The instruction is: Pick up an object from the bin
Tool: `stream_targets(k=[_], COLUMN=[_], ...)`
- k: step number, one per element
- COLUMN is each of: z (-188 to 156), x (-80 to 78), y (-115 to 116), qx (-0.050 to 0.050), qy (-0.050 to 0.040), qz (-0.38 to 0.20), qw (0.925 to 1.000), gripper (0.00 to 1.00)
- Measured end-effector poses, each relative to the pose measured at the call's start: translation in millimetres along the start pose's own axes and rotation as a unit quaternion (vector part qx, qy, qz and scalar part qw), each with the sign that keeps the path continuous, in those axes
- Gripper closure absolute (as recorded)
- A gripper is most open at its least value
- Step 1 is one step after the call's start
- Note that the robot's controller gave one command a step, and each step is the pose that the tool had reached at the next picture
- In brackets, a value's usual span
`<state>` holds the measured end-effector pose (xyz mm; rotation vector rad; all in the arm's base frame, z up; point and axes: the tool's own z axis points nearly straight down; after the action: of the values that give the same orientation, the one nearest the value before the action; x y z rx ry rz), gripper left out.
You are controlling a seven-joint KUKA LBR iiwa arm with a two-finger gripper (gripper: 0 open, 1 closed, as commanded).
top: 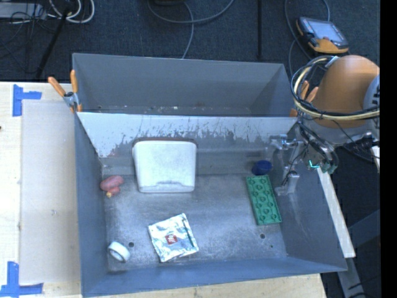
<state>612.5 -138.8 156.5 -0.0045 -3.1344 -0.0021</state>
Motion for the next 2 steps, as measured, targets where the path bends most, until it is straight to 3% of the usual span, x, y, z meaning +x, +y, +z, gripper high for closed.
stream_targets(k=[1, 2], z=[87.4, 83.0], x=[47.8, 45.4], y=[10.3, 10.4], qx=[0.001, 0.002], qy=[-0.0025, -0.0039], qz=[-0.295, -0.297], qw=[0.9554, 0.955], gripper=[0.0, 1.0])
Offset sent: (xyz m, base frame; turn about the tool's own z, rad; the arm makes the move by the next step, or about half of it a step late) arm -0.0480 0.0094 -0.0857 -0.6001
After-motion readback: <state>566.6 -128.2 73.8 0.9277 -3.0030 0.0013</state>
